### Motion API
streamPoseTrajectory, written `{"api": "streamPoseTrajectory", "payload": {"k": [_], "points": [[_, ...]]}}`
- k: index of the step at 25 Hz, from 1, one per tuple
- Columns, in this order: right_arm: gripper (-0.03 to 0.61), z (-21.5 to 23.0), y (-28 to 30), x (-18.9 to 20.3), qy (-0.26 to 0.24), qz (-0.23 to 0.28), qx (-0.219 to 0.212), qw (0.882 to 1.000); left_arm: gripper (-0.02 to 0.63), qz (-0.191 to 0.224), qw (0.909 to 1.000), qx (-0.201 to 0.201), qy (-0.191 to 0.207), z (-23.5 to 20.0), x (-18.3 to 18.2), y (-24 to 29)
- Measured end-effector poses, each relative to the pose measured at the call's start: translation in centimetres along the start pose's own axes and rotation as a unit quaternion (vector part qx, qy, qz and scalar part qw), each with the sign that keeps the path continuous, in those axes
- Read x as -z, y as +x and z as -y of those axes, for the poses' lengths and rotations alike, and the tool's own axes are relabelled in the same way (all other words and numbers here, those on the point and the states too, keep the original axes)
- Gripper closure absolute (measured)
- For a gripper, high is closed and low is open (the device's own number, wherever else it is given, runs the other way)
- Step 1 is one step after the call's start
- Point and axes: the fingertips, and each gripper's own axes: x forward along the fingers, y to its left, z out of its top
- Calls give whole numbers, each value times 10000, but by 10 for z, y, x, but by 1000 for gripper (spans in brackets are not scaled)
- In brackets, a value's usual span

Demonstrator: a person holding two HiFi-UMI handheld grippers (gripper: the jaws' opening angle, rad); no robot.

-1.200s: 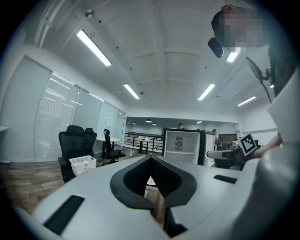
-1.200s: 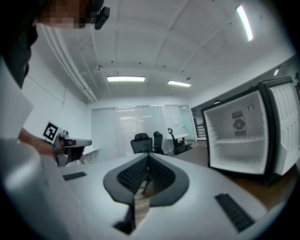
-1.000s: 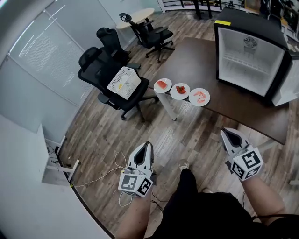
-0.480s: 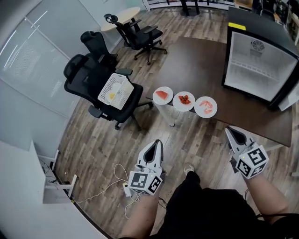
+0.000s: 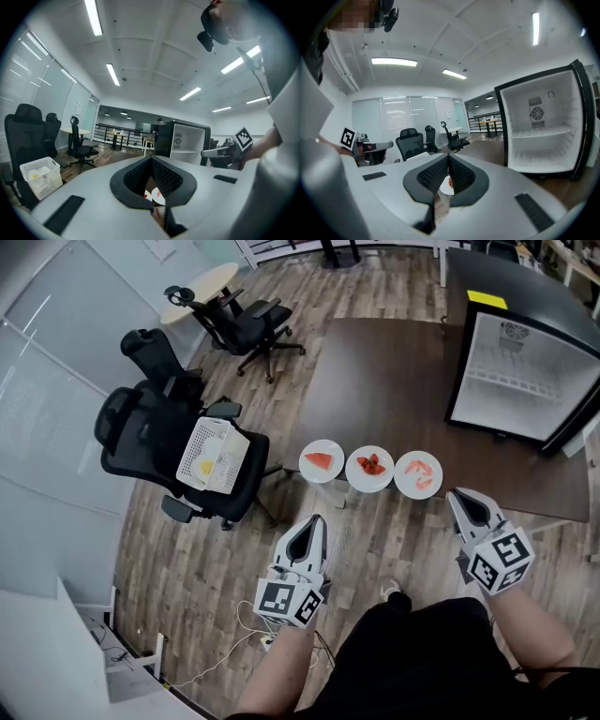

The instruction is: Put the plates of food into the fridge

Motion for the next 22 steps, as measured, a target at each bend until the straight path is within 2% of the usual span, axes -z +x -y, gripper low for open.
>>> {"api": "streamPoseTrajectory", "payload": {"k": [4,8,10,14,18,22], "points": [[574,10,19,-1,43,14,278,9996,611,-74,9992,399,15,-10,2,44],[574,33,27,9,38,-71,574,9983,611,-160,9958,902,75,2,11,77],[574,44,31,13,91,-31,675,9977,611,-212,9944,1030,124,5,19,91],[574,47,42,36,430,85,458,9980,611,-351,9953,898,71,-3,49,117],[572,47,54,74,766,-28,261,9967,611,-590,9955,739,9,-4,80,134],[572,62,66,112,981,-192,428,9941,611,-690,9948,747,-17,-3,105,153]]}}
